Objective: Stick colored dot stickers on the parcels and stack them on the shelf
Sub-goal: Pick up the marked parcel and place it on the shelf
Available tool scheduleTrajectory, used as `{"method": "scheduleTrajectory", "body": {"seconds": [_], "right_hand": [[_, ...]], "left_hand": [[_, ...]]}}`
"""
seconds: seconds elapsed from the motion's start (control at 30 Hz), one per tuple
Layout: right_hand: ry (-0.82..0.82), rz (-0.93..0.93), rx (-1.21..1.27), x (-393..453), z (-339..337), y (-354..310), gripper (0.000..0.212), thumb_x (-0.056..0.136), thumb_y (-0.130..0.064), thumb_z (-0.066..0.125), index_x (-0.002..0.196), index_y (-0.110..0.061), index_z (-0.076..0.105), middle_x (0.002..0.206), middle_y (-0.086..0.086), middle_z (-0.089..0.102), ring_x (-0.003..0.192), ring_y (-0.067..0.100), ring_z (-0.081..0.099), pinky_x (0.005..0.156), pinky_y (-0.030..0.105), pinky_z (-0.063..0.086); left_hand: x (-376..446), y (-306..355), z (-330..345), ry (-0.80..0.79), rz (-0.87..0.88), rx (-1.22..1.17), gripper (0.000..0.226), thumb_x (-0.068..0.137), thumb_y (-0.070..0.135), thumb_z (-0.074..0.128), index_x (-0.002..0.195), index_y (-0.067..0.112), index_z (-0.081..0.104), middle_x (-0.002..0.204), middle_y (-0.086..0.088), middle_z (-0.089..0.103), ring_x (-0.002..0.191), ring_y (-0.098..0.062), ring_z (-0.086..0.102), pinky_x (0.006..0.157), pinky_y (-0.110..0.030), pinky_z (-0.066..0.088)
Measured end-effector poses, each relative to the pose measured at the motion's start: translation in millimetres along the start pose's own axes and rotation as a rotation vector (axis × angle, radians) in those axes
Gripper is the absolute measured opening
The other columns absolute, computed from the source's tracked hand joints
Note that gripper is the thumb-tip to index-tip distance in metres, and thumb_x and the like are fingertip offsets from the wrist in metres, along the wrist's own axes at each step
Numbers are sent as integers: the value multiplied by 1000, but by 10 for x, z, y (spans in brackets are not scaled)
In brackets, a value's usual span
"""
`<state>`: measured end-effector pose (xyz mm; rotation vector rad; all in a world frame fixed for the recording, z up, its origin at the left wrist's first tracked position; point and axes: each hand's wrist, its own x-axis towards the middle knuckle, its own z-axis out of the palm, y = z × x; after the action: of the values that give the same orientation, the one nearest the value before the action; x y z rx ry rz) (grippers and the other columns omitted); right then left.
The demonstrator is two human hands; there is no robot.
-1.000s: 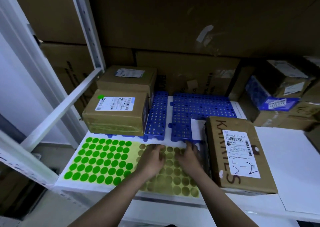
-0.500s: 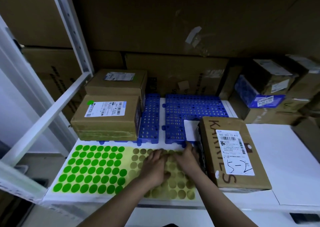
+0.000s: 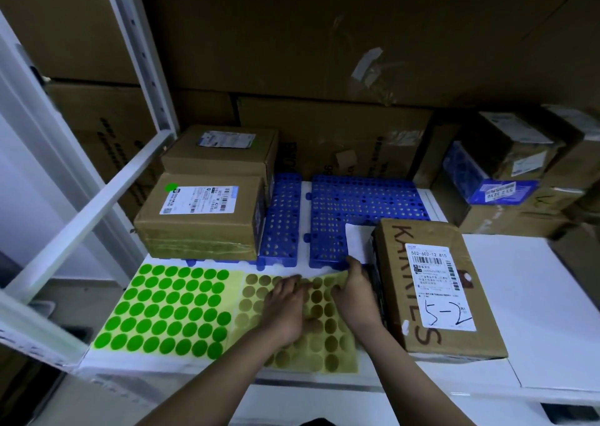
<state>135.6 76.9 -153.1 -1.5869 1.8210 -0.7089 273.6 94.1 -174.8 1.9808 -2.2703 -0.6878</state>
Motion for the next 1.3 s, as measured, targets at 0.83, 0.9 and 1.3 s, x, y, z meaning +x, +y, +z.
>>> {"method": "scheduleTrajectory", "body": {"seconds": [0.83, 0.9, 1.3], "right_hand": [[-89, -410, 102, -108, -1117, -1013, 13, 88, -24, 66, 98, -31, 61, 75, -9, 67, 69, 0, 59, 68, 22, 46], [-79, -460, 178, -125, -1088, -1028, 20, 87, -20, 67, 103, -28, 58, 73, -2, 67, 64, 8, 60, 66, 26, 47], [80, -725, 141, -122, -954, -983, 23, 85, -12, 68, 103, -27, 68, 95, -15, 61, 78, 8, 56, 71, 11, 42]], "left_hand": [[-268, 348, -1336, 321, 196, -822, 5, 88, 28, 62, 86, 24, 65, 83, 2, 68, 78, -13, 65, 76, -39, 53], [-309, 364, -1414, 283, 199, -923, 6, 90, 21, 62, 85, 23, 65, 78, 4, 67, 71, -8, 62, 67, -27, 50], [-418, 338, -1586, 172, 145, -1061, 6, 88, 14, 63, 92, 15, 68, 75, 6, 66, 56, 4, 58, 52, -11, 43]]}}
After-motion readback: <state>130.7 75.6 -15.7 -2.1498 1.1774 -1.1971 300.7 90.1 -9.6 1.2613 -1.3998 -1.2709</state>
